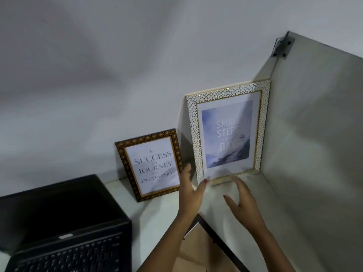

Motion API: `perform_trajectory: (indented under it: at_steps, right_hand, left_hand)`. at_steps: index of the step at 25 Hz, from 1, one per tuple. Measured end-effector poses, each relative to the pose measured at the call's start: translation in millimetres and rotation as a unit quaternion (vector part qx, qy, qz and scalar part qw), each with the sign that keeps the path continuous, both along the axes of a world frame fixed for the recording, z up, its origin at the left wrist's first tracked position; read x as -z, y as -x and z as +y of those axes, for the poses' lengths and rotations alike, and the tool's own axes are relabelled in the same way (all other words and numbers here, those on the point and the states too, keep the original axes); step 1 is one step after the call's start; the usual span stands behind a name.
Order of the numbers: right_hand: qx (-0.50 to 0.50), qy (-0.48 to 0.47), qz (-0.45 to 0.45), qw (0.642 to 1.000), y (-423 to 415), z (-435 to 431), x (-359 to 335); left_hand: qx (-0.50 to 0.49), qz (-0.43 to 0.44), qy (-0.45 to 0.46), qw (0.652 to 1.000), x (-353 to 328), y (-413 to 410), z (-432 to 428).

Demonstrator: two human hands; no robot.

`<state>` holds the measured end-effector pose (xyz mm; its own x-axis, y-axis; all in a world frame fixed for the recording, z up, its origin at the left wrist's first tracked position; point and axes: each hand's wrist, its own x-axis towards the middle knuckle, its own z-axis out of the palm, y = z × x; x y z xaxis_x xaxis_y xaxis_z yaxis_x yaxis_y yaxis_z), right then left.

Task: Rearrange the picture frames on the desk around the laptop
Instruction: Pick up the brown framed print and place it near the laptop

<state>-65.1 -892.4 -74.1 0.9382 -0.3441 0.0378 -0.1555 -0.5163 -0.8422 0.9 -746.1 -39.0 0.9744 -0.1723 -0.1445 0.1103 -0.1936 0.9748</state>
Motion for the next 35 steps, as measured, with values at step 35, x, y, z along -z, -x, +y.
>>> perform_trajectory:
  at_steps: [35]
  right_hand:
    - [-0.168,-0.175,0.084,0.966,136.0,284.3,-125.6]
  left_hand:
    - [-0.183,0.076,0.16,0.967,-93.2,185.0,359.0]
